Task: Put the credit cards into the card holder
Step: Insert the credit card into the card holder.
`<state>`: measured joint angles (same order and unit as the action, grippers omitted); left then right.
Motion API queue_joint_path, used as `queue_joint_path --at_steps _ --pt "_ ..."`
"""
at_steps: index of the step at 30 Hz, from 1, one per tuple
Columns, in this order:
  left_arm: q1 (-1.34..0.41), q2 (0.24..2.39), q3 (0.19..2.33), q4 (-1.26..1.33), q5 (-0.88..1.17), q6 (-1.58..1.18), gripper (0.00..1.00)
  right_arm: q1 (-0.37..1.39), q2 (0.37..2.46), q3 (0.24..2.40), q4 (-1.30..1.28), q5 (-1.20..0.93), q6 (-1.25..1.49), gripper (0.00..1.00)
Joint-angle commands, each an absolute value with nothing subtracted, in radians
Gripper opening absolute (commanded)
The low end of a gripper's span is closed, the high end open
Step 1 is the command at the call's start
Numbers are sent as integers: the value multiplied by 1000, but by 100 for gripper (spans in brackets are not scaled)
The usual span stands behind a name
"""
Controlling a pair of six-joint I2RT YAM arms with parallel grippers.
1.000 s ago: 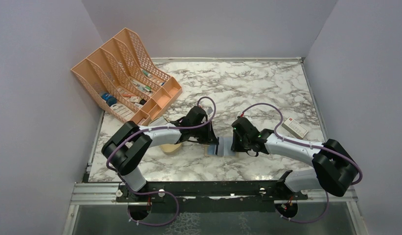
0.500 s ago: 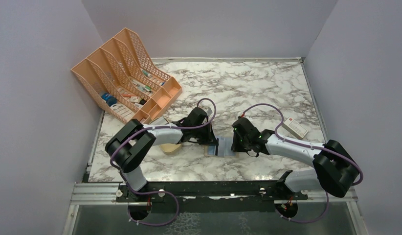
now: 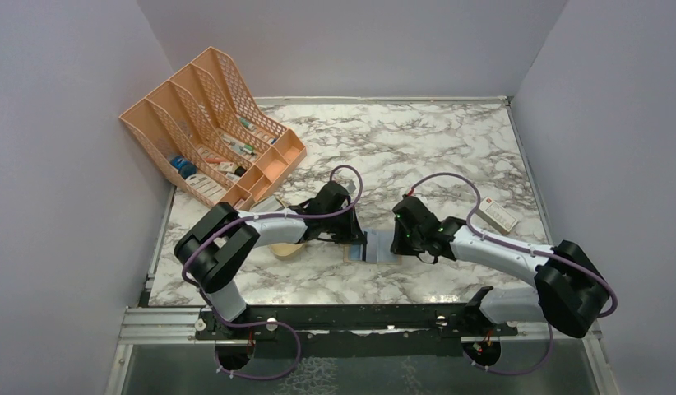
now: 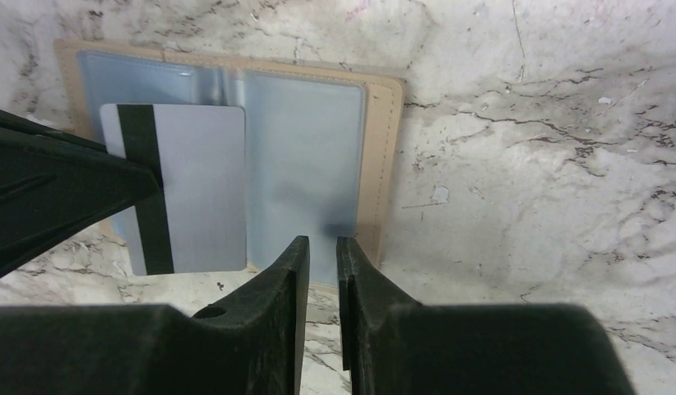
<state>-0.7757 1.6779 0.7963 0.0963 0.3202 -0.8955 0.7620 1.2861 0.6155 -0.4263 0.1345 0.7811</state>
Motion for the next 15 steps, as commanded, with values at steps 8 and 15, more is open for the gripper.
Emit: queue_joint_path --at_steps 8,15 --pt "-775 1678 765 74 258 -891 0 759 1335 712 -450 241 751 28" --pt "-776 1681 768 83 258 -902 0 759 1410 699 -436 280 748 26"
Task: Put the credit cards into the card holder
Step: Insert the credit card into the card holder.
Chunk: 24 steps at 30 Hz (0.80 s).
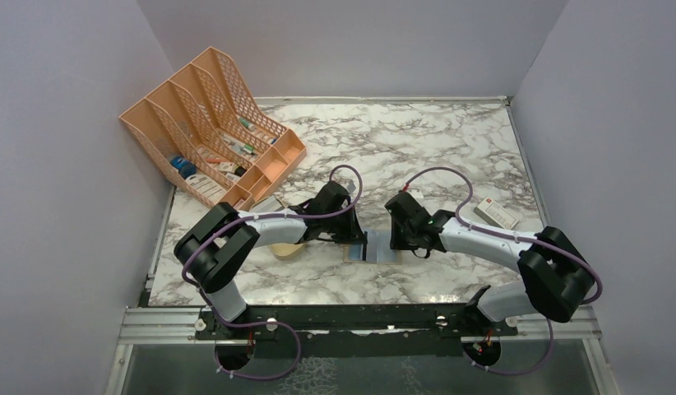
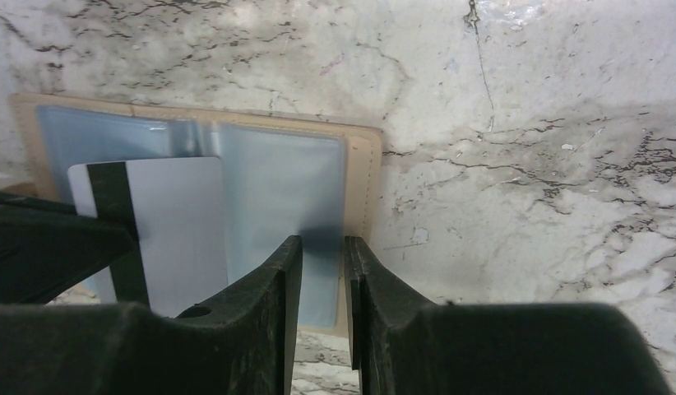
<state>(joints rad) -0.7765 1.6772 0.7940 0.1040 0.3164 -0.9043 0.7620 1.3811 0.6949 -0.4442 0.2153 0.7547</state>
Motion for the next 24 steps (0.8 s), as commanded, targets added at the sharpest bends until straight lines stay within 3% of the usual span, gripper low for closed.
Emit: queue_joint_path --at_steps 1,24 --pt "-776 1681 766 85 258 -905 0 759 1414 691 -437 283 752 25" --pt "-778 1755 786 102 208 -875 0 759 1398 626 -408 260 776 23"
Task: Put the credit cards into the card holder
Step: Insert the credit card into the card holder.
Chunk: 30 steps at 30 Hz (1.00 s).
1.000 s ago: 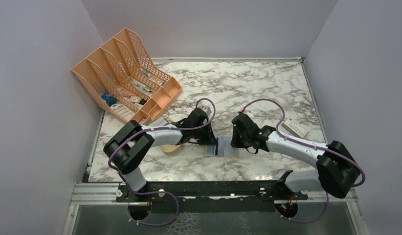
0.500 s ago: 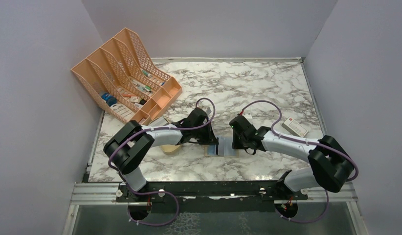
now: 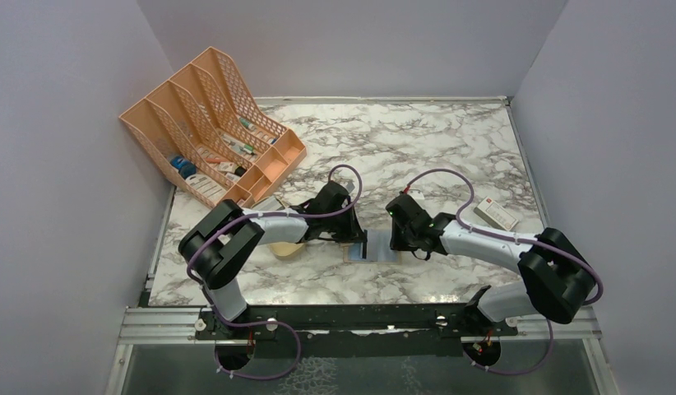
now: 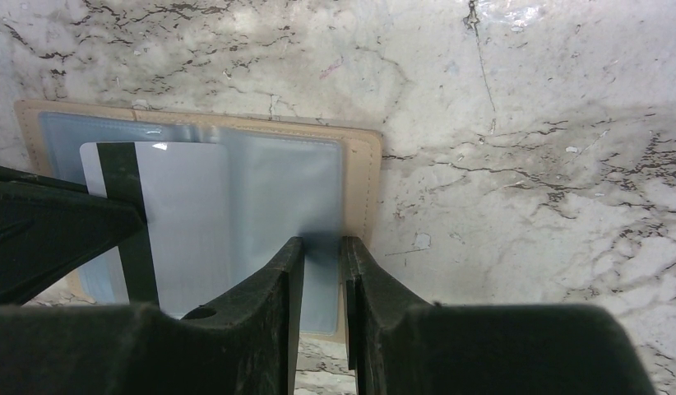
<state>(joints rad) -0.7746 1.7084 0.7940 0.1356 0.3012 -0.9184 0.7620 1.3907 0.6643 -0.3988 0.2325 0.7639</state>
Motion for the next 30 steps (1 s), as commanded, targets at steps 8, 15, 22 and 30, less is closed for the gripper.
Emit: queue_joint_path --at_steps 8,15,22,30 --pt "-785 1760 788 105 196 -879 0 759 1386 616 -406 256 783 23" --pt "-788 1770 791 104 182 -894 0 759 1363 609 -409 247 801 23" --pt "-791 1754 783 121 182 -915 0 759 1308 604 -435 216 808 23" --pt "-804 1771 788 141 191 -936 0 759 1303 562 -413 202 821 23"
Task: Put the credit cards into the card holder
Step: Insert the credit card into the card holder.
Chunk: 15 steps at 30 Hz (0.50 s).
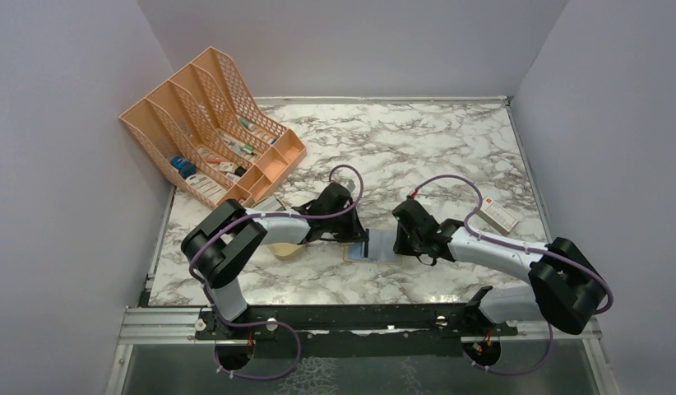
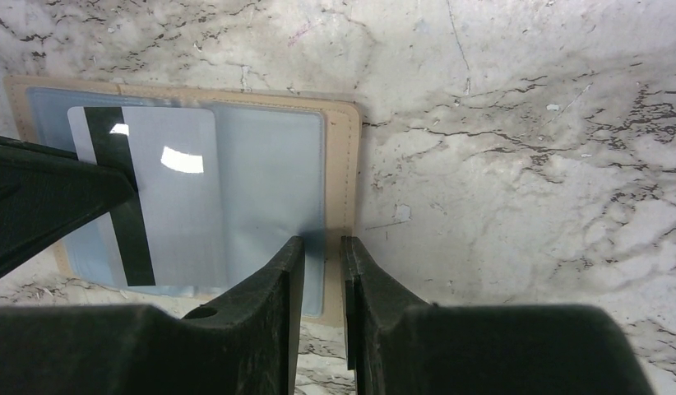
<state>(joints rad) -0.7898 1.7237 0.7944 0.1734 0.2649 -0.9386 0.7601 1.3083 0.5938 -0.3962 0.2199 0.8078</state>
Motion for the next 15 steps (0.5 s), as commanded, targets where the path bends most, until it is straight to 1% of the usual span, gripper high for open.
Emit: queue_joint_path --at_steps 1,6,11,15 --pt "-808 1774 790 141 192 -936 0 759 1302 559 -409 199 821 22" --pt "-823 1778 794 141 189 -940 0 759 1299 556 -395 190 821 22" --pt "-828 1762 808 111 176 -931 20 759 1300 560 -394 191 817 22" --pt "-828 1736 821 73 157 -915 32 759 1296 554 -394 192 818 22"
